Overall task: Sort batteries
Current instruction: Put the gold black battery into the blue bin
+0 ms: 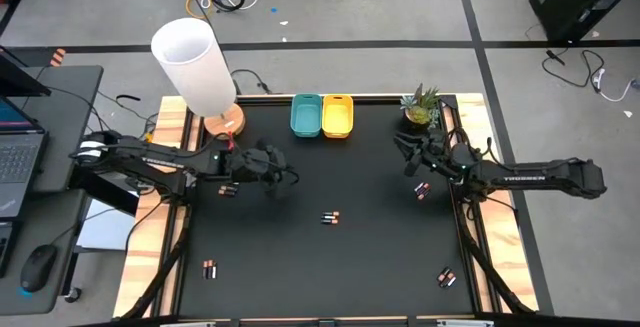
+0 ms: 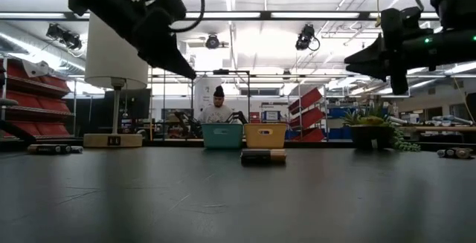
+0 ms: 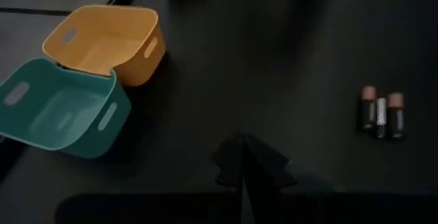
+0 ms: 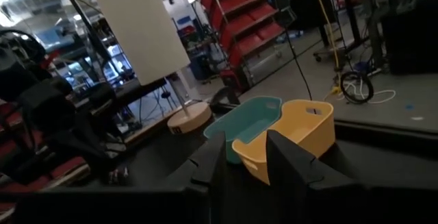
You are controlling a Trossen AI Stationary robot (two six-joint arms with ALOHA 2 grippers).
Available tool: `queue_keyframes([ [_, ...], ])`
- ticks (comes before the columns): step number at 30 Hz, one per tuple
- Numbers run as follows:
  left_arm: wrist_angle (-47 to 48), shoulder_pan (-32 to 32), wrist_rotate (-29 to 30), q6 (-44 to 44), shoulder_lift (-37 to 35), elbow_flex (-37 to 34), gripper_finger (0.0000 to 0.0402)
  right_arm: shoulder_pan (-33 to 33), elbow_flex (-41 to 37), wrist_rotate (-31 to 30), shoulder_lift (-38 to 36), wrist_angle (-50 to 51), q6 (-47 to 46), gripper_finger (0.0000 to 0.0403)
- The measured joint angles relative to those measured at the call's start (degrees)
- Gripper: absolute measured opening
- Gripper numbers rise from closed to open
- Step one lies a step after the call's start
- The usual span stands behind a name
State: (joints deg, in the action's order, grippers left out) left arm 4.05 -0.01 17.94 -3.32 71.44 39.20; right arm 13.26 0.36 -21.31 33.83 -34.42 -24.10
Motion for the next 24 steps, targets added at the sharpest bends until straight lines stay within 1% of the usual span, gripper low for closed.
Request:
queue_keyframes([
  [4, -1.52, 0.0, 1.88, 1.31, 1.49, 0.0, 0.0045, 0.0, 0.0, 0.79, 4.83, -5.39, 0.1, 0.0093],
  [7, -3.26, 0.0, 1.4, -1.29, 2.81, 0.0, 0.0074, 0.0, 0.2, 2.72, 8.05, -8.59, 1.65, 0.0092],
  [11, -2.42, 0.53, -5.24, -6.24, 4.26, 0.0, 0.0121, 0.0, 2.04, 5.41, 11.76, -8.85, 2.48, 0.0092],
  [13, -1.74, 1.47, -8.03, -7.37, 4.87, 0.0, 0.0141, 0.0, 3.25, 5.97, 13.94, -8.83, 3.35, 0.0092],
  [15, -1.89, 2.43, -8.74, -6.69, 5.37, 0.0, 0.0155, 0.0, 4.61, 6.0, 16.03, -8.86, 4.83, 0.0092],
  [18, -3.71, 2.75, -6.65, -5.95, 6.22, 0.0, 0.0162, 0.0, 6.79, 5.97, 19.28, -8.85, 6.48, 0.0093],
  [20, -7.17, 2.69, -5.64, -5.95, 7.07, 0.0, 0.0163, -0.11, 8.11, 6.09, 21.3, -8.86, 6.56, 0.0093],
  [24, -13.84, 2.78, -7.23, -2.9, 10.41, 0.0, 0.0163, -1.28, 9.49, 6.43, 24.93, -8.86, 3.98, 0.0091],
])
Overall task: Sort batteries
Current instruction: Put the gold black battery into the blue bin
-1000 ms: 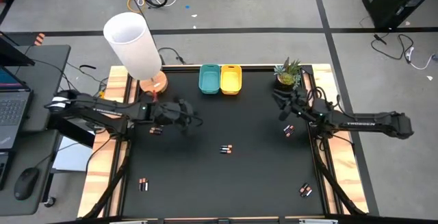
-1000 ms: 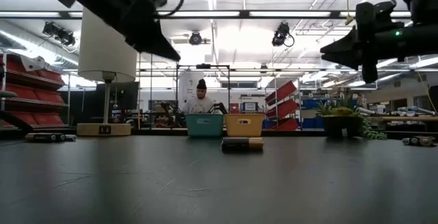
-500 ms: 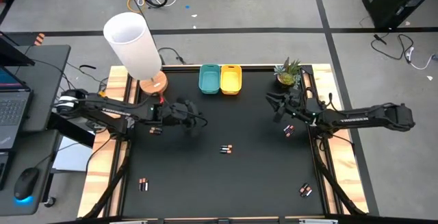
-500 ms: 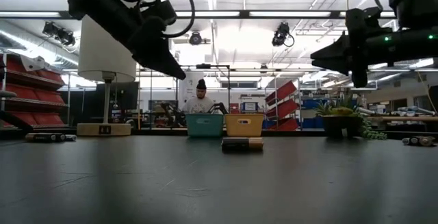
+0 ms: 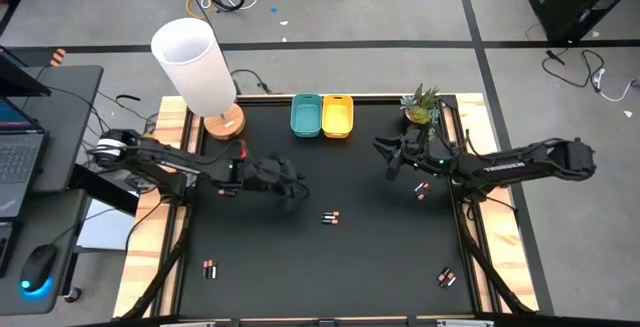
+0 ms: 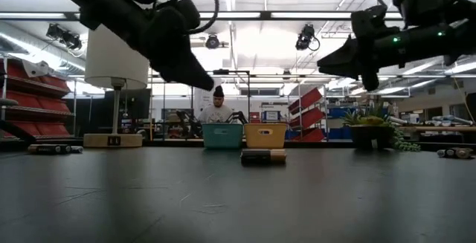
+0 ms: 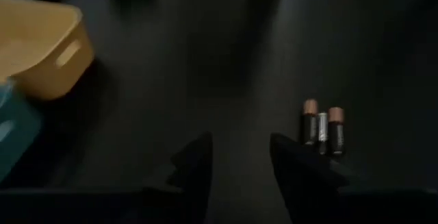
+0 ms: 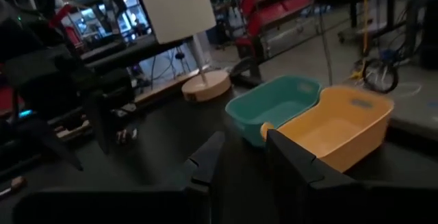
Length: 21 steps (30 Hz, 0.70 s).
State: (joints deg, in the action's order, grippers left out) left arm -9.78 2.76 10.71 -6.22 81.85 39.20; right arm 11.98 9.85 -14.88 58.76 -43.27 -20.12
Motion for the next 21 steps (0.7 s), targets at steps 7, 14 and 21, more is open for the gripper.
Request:
queue_keyframes([
  [7, -7.54, -1.63, -2.91, 4.61, 9.49, 1.36, 0.0163, -1.04, 0.52, 0.01, 3.28, -0.41, -1.79, 0.009],
  [14, 10.75, -3.48, -6.34, 4.78, 11.32, 11.17, 0.0163, -1.92, 0.5, 0.91, 3.26, 5.03, -1.95, 0.009],
  [21, 26.36, -3.56, -6.39, 5.75, 11.32, 20.06, 0.0163, -2.15, 0.5, 1.03, 3.24, 6.52, -1.65, 0.0089],
])
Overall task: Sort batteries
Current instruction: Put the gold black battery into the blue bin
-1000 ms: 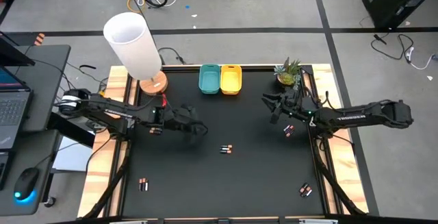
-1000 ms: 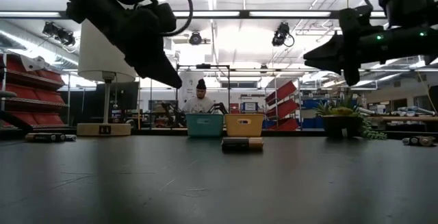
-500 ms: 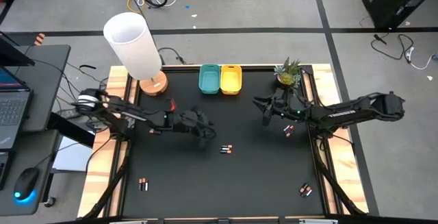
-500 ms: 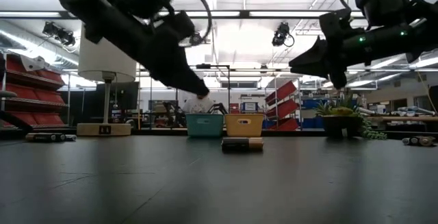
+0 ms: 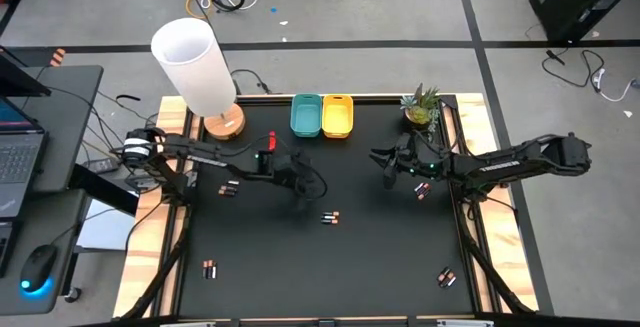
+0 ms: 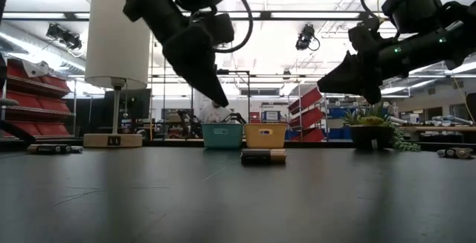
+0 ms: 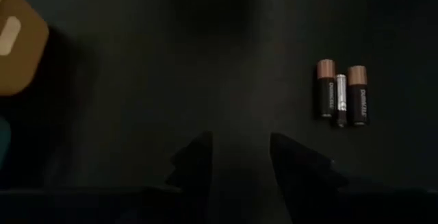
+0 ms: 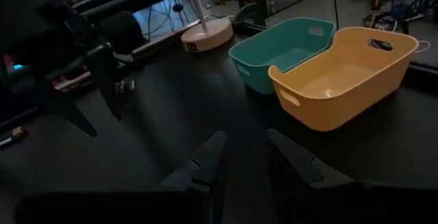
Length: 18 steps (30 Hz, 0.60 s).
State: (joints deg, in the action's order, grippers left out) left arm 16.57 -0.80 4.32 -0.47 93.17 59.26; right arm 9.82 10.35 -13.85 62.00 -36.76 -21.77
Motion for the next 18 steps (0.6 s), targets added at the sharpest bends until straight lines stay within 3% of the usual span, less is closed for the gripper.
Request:
queue_keyframes([
  [13, -2.58, 0.09, -3.59, -2.85, 2.68, 1.33, 0.0163, 0.04, -0.02, -0.02, 0.0, 0.03, 1.2, 0.0089],
  [18, -8.07, 0.58, -9.09, -2.77, 7.66, 1.31, 0.0163, 0.11, -0.04, -0.07, -0.02, 0.03, 3.24, 0.0089],
])
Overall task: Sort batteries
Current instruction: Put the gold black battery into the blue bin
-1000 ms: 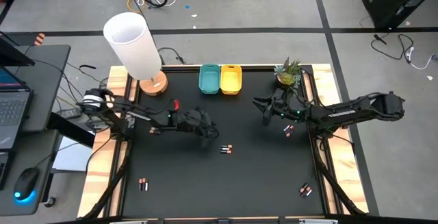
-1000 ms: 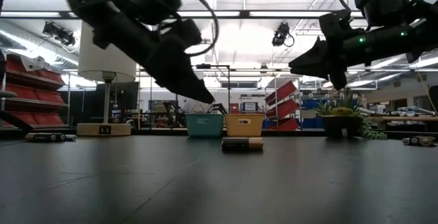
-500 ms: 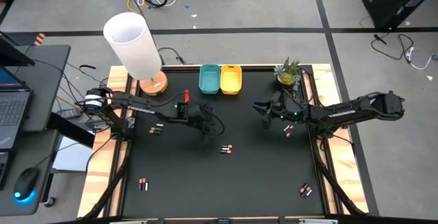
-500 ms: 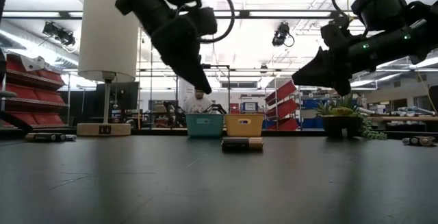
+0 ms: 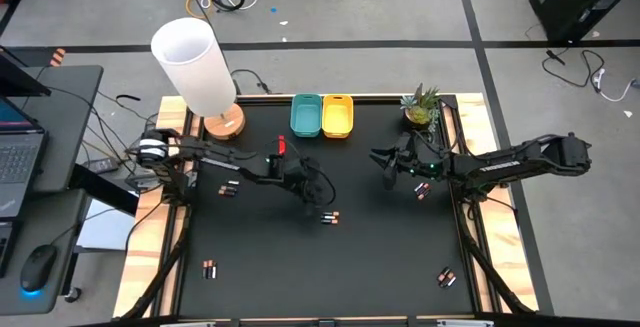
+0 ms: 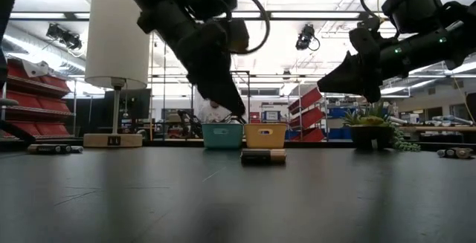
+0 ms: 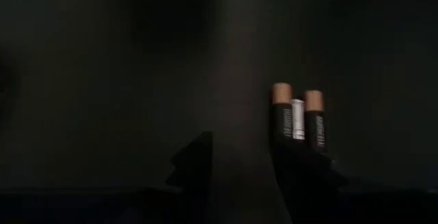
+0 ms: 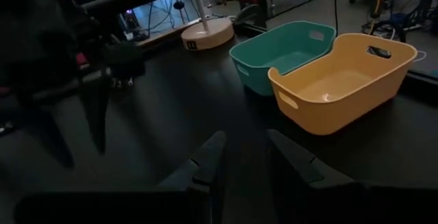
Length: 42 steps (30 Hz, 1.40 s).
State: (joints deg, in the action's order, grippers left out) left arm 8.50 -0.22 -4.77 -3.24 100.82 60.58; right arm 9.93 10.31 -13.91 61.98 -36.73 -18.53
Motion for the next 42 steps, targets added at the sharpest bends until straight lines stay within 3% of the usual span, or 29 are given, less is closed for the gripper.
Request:
queue_keyframes([
  [18, -17.19, 2.45, -2.47, 1.56, 8.75, -0.02, 0.0163, 0.0, -0.02, -1.03, 0.0, 0.15, 1.78, 0.0089],
  [42, -19.94, 3.26, -0.98, 0.49, 12.67, -0.04, 0.0163, 0.01, -0.02, -1.05, -0.13, 0.42, 1.6, 0.0089],
])
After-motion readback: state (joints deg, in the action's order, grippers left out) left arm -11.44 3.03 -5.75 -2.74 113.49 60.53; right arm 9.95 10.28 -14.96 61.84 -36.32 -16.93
